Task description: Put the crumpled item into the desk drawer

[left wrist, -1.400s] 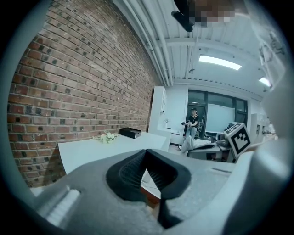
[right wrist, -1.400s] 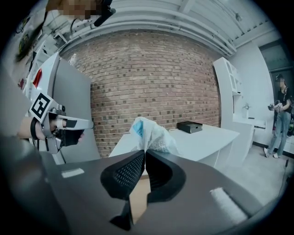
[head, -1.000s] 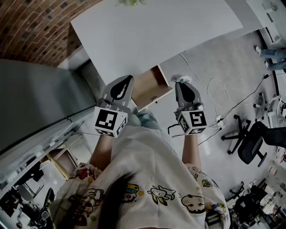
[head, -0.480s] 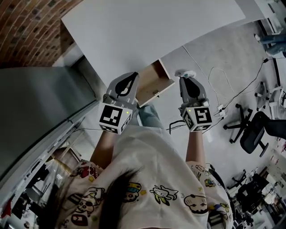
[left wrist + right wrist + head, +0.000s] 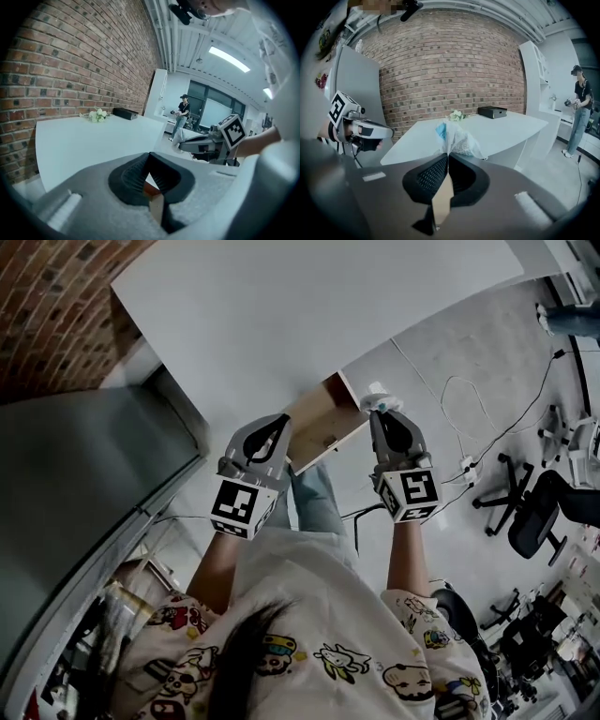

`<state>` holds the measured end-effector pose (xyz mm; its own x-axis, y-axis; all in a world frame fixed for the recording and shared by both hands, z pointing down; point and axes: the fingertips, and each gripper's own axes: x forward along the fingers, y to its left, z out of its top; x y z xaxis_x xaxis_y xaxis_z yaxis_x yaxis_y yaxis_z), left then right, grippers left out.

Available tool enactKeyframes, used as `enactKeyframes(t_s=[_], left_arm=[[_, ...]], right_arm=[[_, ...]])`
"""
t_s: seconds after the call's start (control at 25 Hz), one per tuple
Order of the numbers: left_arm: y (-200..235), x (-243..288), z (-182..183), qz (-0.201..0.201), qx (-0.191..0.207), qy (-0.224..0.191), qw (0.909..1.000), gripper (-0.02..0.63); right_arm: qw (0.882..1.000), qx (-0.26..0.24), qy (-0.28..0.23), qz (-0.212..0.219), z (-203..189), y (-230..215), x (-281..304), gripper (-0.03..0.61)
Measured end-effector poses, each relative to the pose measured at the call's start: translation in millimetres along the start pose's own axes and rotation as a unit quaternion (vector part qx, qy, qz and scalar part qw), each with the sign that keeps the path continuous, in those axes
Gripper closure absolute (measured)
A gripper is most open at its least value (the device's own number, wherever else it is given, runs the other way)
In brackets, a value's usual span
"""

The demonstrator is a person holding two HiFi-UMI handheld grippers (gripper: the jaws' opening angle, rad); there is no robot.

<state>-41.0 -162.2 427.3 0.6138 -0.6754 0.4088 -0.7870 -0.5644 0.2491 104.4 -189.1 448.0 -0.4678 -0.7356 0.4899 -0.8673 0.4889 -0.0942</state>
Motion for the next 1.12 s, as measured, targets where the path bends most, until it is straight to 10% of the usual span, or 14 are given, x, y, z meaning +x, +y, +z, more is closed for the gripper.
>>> enactKeyframes(t_s=[1.12], left_arm=[[-6,78,-200,-0.038,-0.031,0.136,0.9895,0.615]], right_arm=[[0.985,-0.007,0.159,0.067,-211,-9,124,0.563]])
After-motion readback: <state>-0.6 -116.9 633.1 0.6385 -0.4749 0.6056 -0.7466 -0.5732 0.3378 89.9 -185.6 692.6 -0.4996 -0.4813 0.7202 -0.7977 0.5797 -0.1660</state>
